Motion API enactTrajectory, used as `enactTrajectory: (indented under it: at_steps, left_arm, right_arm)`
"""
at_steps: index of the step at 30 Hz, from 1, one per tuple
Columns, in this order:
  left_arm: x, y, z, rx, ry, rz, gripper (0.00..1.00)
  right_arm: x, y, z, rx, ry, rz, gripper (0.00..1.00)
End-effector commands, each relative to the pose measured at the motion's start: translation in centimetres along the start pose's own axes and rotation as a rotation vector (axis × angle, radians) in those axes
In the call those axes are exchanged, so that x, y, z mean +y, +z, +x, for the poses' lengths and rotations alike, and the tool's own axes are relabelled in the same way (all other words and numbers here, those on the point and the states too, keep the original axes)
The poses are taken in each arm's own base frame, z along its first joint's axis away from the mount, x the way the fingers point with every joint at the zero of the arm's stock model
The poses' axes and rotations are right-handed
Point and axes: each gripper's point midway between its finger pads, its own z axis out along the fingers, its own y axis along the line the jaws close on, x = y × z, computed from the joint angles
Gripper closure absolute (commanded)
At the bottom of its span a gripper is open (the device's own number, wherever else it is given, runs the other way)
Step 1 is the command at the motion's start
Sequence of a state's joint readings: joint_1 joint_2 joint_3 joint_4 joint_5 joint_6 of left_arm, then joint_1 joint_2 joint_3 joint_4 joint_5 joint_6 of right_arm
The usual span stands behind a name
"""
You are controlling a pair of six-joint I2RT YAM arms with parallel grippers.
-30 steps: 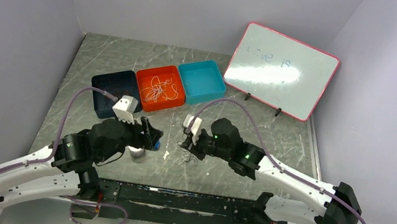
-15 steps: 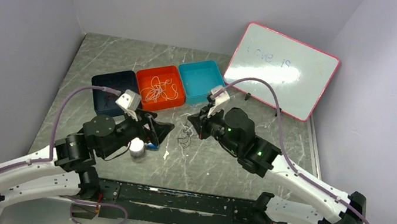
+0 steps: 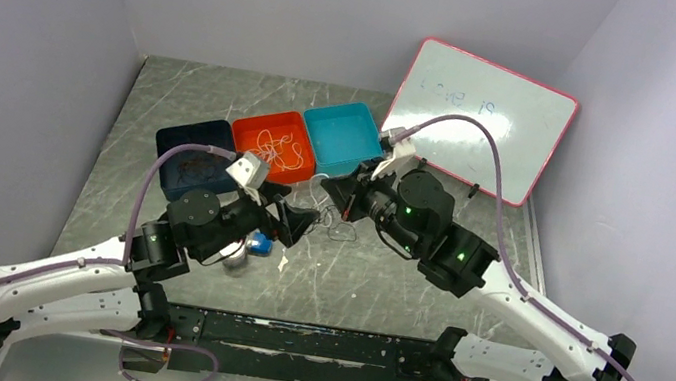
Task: Untangle the cables
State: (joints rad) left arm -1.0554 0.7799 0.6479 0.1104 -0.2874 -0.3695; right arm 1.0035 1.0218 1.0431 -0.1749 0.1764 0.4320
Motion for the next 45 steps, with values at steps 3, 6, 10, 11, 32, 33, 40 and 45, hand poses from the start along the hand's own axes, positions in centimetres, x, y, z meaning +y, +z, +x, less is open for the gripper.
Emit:
enactTrajectory:
  at_steps: [3, 6, 10, 11, 32, 33, 40, 45]
  left_arm:
    - [-2.4, 0.4, -3.0, -0.093, 0.007, 0.107, 0.09]
    - [-1.8, 0.7, -2.6, -0.088, 0.017, 0.074, 0.1]
    - [-0.6, 1.3, -1.5, -0.077, 0.025, 0.021, 0.1]
    - [-0.4, 1.4, -1.3, -0.074, 0.023, 0.011, 0.1]
    - [1.3, 2.6, 6.1, 0.056, -0.096, -0.029, 0.56]
    - [1.5, 2.6, 6.7, 0.067, -0.099, -0.034, 0.57]
    - [2.5, 2.3, 10.0, 0.135, -0.119, -0.059, 0.62]
    - [3.3, 1.7, 12.1, 0.181, -0.132, -0.075, 0.62]
  right_arm:
    - [1.3, -0.1, -0.9, 0.009, 0.079, -0.025, 1.0]
    - [2.2, -0.1, -0.9, 0.033, 0.107, -0.059, 1.0]
    - [3.4, -0.2, -1.2, 0.054, 0.138, -0.103, 1.0]
    - [3.7, -0.2, -1.3, 0.059, 0.142, -0.112, 1.0]
    - [5.5, -2.9, -5.6, -0.017, 0.209, -0.165, 1.0]
    - [5.6, -3.1, -6.0, -0.027, 0.21, -0.172, 1.0]
    - [6.4, -4.4, -8.7, -0.097, 0.197, -0.202, 1.0]
    - [6.4, -5.7, -10.9, -0.178, 0.181, -0.207, 1.0]
